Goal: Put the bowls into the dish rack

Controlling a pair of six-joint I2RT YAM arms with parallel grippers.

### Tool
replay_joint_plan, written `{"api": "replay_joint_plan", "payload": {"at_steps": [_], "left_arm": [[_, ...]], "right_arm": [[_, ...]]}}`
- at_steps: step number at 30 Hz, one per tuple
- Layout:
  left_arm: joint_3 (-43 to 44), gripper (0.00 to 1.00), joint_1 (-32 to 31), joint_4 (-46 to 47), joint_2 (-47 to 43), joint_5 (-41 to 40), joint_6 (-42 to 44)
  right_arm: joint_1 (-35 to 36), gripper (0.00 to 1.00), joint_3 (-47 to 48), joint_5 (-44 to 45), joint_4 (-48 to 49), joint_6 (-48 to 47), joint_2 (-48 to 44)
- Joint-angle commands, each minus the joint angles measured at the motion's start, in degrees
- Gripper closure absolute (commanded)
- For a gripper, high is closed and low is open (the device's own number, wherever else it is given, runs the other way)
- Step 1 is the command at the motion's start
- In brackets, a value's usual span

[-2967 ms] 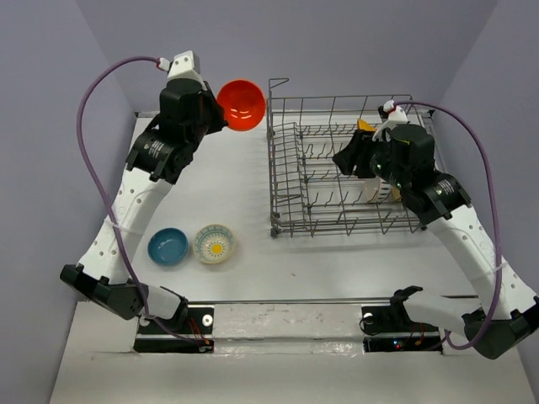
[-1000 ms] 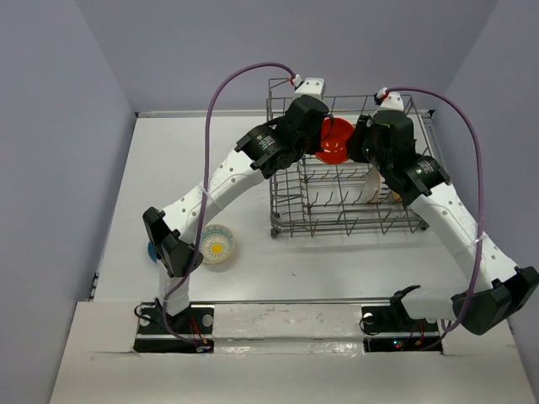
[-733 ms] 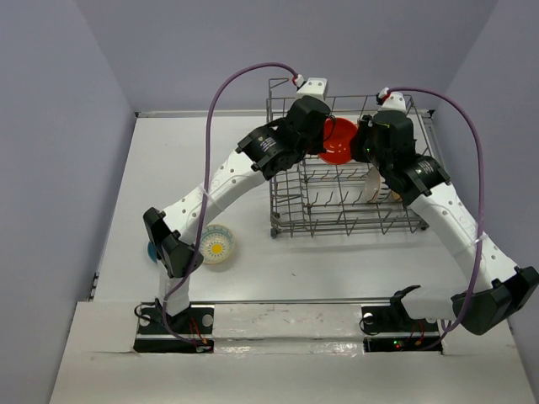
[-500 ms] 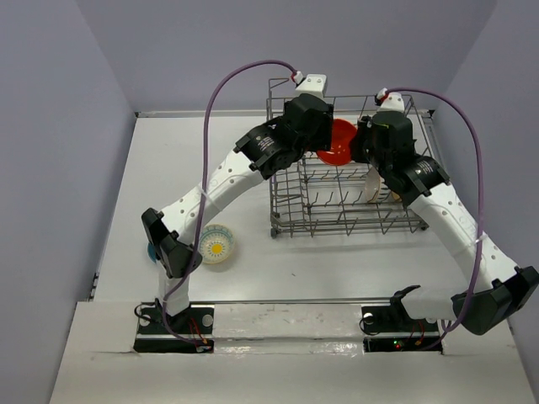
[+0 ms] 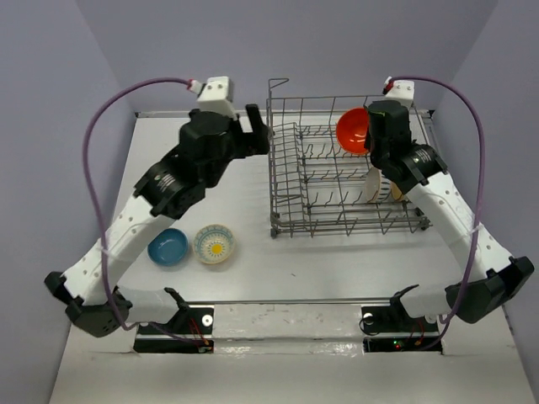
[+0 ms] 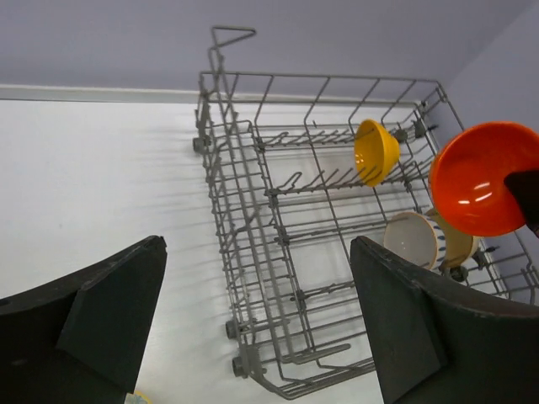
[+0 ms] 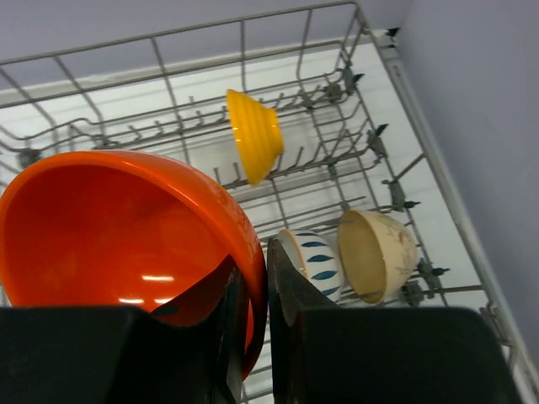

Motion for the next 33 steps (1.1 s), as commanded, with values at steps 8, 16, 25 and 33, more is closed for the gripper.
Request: {"api": "replay_joint_plan", "payload": {"at_steps": [8,16,25,33], "left_arm": [[-25.4,0.01,15.2,9.1,-21.8,9.9,-0.8],[-37.0,0.01,24.6,13.3,-25.2,20.2,0.1],[-41.1,0.01,25.8,16.7,-24.6,24.5,-0.2],[-41.9,0.01,25.9,17.3,-24.6,24.9,-0.5]], "right_arm": [[3.4,0.99,3.7,30.6,-3.8,-11.0,16.8],[6.8,0.99,1.4,41.5,-1.0,-20.0,22.4],[10.5,0.99,-1.0,51.6,-0.5,-26.6,25.5],[10.5,0.99,-4.0,51.8,-0.5,-26.6,26.1]]}}
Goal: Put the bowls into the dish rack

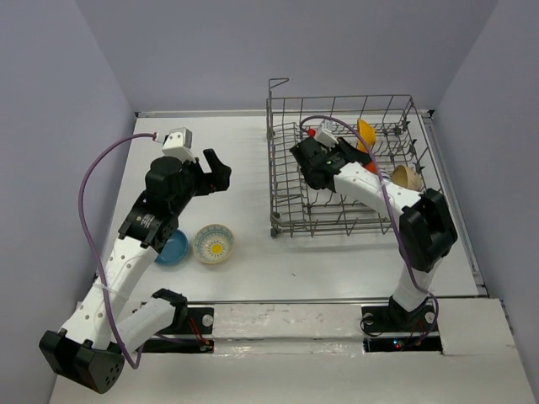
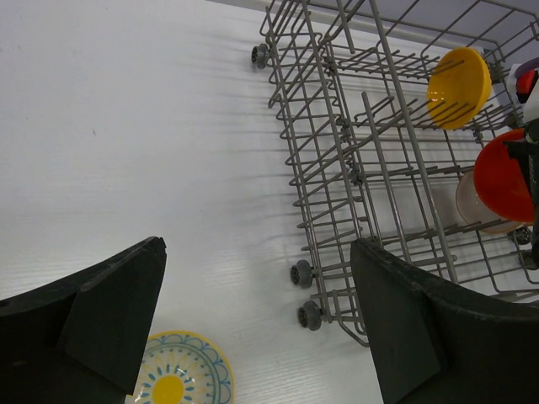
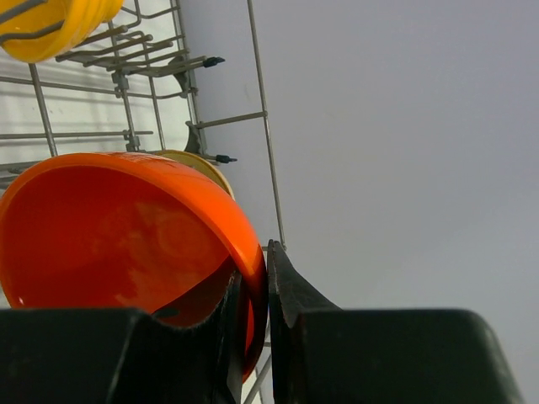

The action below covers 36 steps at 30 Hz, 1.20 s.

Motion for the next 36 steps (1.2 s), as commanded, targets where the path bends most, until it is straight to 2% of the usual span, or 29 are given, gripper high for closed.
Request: {"api": "replay_joint_plan", "payload": {"at_steps": [1,25,33,36], "left_arm": [[-1.0,0.01,0.1,3.2,-0.9,1.2,0.2],[-1.9,0.01,0.2,3.7,-0.5,3.4,0.3],[-2.1,0.01,0.1,3.7,-0.5,3.6,0.3],[-2.1,0.01,0.1,3.7,-0.4,3.7,0.3]], "right_arm": [[0.0,0.99,-0.5,8.4,2.2,-0.6,-1.0],[0.0,0.98,0.5,5.8,0.6,0.3,4.8],[0.0,0.91,2.4,4.3,-3.0,3.1,6.8],[0.0,0.88,4.7,2.2,-7.8,8.4,8.4]]}}
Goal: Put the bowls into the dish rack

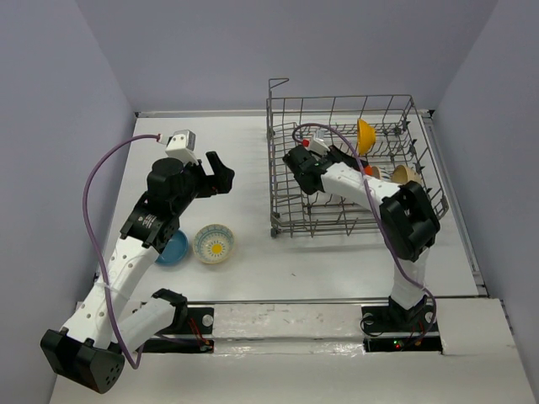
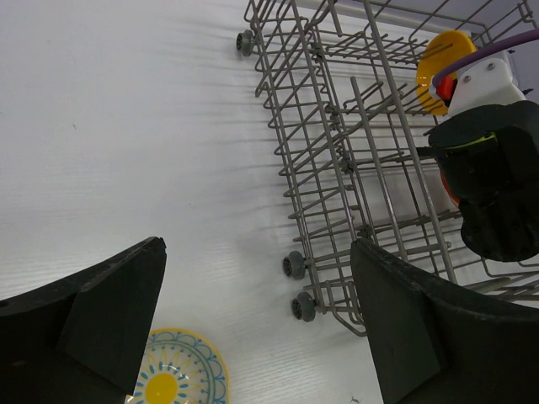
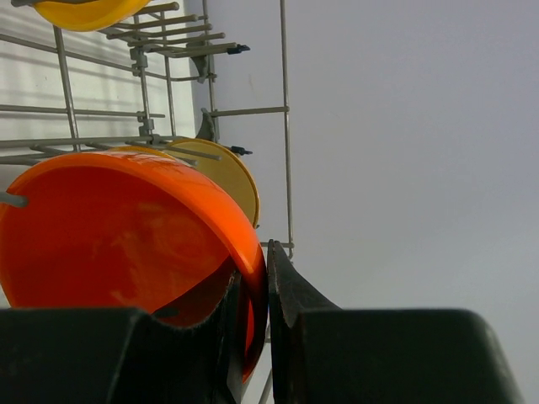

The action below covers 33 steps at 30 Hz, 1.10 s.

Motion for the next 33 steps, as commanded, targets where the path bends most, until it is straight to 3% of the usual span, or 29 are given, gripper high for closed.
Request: {"api": "replay_joint_plan", "payload": {"at_steps": [1,7,24,33], "left_arm": [[-0.5,0.01,0.2,2.5,-0.4,0.7,0.4],[-0.7,0.01,0.1,2.6,-0.4,1.0,0.3],[-0.9,0.01,0.1,2.5,-0.4,0.7,0.4],[-1.0,0.01,0.1,2.4,-0.3,0.3,0.6]], "right_arm": [[0.0,0.87,5.0,0.3,-7.8,7.8,2.3],[0.0,0.81,11.5,-3.2,-19.6,18.5,6.2],[0.0,0.52,12.2,-10.2,-19.2,18.1,4.0],[0.0,0.39,12.0,-22.0,-17.7,17.7,-1.3]]}}
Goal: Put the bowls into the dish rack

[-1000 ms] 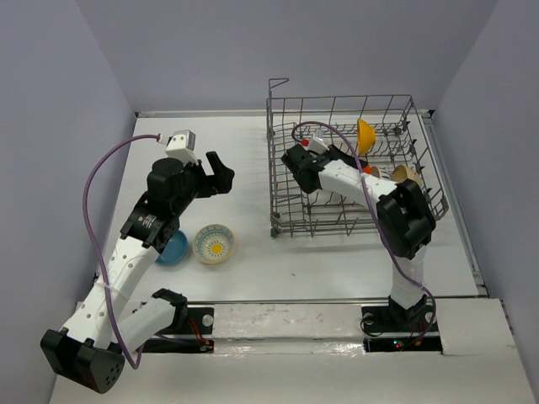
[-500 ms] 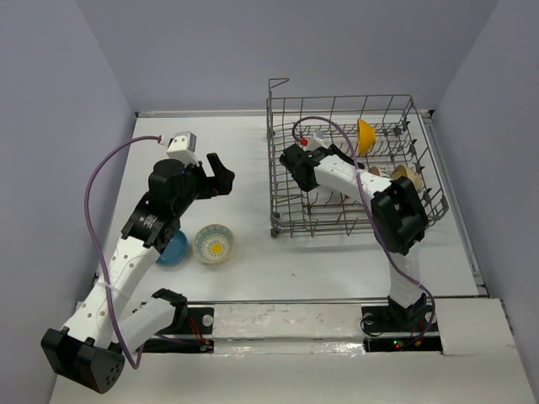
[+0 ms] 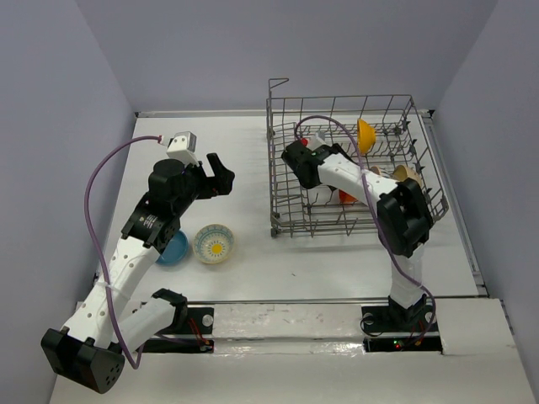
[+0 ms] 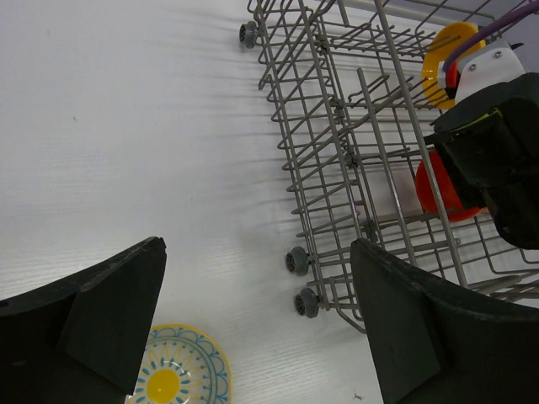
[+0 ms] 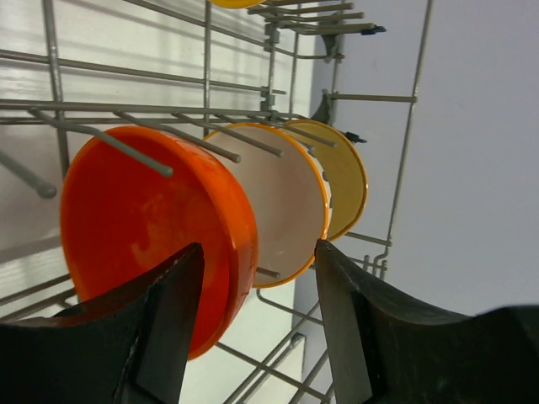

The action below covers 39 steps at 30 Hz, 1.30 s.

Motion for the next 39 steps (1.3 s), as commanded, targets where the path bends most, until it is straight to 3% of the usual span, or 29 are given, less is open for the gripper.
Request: {"api": "replay_joint_plan", "payload": {"at_steps": [1,16,19,25,31,39], "left_arm": [[-0.1,0.01,0.1,2.4,-0.3,0.3,0.6],[-0.9,0.01,4.8,0.8,3.4,-3.6,-1.4],[-1.9,0.01,8.1,0.1,5.6,-3.3,-3.8],[-7.4,0.01,13.7,-0.5,6.4,-3.2,-10.4],[-9.8,0.01,17.4,-1.7,6.2,-4.0,-14.5],[-9.8,0.01,17.4,-6.4,8.5,-4.7,-12.8]], "right_arm": [[0.0,0.38,2.1,-6.6,1.0,0.7,-6.6],[0.0,0.3,2.8,-16.2,3.4,3.9,-23.2],[0.0,0.26,1.5,-24.9,7.1,5.6,-29.9],[0.0,0.25,-11.8,-43.4,19.4,8.1,-48.0],[0.0,0.24,-21.5,-65.5,28.0,12.2,-55.9],[0.0,0.25,-28.4,-72.2,31.7,14.1,-59.9]]}}
